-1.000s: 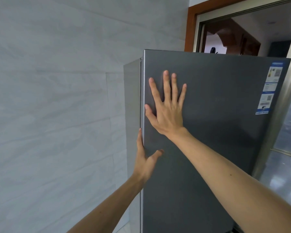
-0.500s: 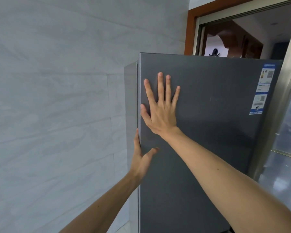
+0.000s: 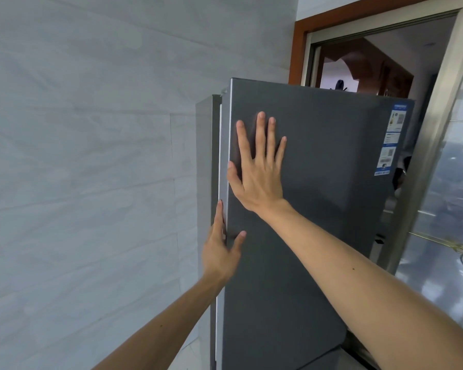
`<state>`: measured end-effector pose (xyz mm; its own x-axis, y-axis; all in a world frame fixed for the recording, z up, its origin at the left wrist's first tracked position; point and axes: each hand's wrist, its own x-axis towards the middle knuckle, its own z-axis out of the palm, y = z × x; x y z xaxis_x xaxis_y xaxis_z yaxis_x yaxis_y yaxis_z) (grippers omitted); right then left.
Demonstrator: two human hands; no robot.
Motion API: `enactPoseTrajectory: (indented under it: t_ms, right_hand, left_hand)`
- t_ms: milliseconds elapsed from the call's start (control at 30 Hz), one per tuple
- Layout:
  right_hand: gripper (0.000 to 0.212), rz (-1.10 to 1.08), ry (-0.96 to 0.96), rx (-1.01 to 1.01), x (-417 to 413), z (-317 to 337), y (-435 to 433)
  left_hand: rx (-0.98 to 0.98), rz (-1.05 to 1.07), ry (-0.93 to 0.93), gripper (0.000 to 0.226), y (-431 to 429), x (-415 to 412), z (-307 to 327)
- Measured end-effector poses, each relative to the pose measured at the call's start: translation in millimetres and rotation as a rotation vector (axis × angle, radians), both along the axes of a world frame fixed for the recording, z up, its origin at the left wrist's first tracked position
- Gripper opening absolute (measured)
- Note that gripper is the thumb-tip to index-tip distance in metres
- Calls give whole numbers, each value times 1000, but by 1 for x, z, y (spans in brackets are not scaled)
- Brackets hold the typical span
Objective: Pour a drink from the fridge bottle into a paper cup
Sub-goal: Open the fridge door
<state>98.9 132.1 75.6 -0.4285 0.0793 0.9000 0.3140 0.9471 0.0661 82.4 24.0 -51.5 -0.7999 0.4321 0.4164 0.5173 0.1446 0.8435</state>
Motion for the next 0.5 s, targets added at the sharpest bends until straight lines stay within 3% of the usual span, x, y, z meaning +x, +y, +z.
enactPoseTrajectory:
  t_ms: [500]
  right_hand:
    - [82,89,27,-120,140,-1,-19]
  left_hand:
    - [-79,-38,96,107,-25,125,5]
